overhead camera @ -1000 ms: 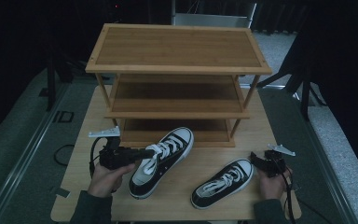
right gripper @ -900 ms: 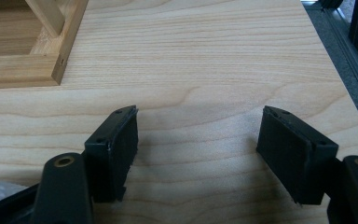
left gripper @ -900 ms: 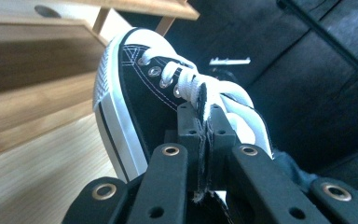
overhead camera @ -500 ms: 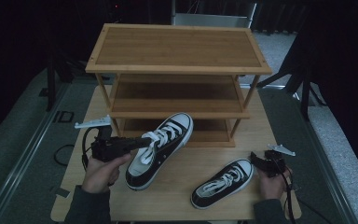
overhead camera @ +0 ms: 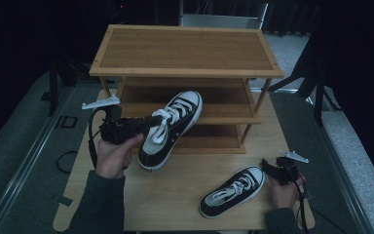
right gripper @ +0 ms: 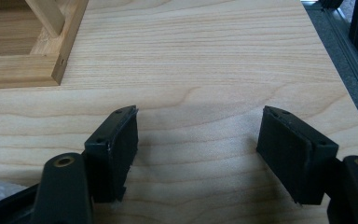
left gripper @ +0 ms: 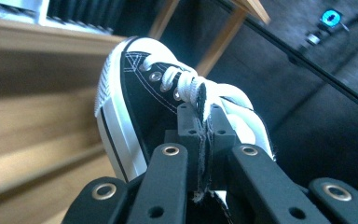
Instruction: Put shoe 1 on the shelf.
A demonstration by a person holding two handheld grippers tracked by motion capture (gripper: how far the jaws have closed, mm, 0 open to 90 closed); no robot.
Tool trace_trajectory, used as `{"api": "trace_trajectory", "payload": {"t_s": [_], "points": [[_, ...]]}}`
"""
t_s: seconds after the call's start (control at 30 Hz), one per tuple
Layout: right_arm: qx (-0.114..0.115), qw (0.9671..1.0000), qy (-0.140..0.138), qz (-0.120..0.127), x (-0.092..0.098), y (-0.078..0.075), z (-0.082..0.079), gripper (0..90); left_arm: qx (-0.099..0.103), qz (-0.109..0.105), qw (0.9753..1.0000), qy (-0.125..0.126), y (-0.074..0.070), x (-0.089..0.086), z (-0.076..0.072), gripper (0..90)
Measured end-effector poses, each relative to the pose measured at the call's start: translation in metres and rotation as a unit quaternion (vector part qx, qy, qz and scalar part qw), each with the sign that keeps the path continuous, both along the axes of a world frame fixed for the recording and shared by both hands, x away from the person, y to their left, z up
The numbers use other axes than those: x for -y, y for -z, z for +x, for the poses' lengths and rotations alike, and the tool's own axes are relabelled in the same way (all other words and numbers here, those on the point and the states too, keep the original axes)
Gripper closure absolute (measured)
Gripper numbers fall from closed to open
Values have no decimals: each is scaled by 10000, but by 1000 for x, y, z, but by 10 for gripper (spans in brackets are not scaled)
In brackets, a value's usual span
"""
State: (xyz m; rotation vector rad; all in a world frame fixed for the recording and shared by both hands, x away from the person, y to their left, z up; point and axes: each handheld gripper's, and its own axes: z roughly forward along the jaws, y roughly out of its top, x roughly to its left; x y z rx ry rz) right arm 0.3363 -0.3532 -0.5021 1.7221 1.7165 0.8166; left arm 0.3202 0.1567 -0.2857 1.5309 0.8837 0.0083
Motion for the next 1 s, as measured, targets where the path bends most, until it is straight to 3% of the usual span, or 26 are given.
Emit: {"api": "trace_trajectory", "payload": {"t_s": [0.23,0.5,0.57,0.73,0.93,1.0], "points": [[0,10000,-4,-1,0,0,0,287,6,-76,9991,-406,0,9,21,879],[-9,10000,-12,-2,0,0,0,287,99,-156,9948,-1004,9,19,39,879],[-2,10000,-11,-2,0,0,0,287,74,-246,9913,-1292,15,23,49,879],[3,10000,-21,-2,0,0,0,287,-70,-344,9860,-1628,23,29,65,878],[2,10000,-24,-3,0,0,0,287,-148,-473,9807,-1892,31,37,82,878],[2,10000,-24,-3,0,0,0,287,-149,-339,9812,-1892,33,37,86,878]]}}
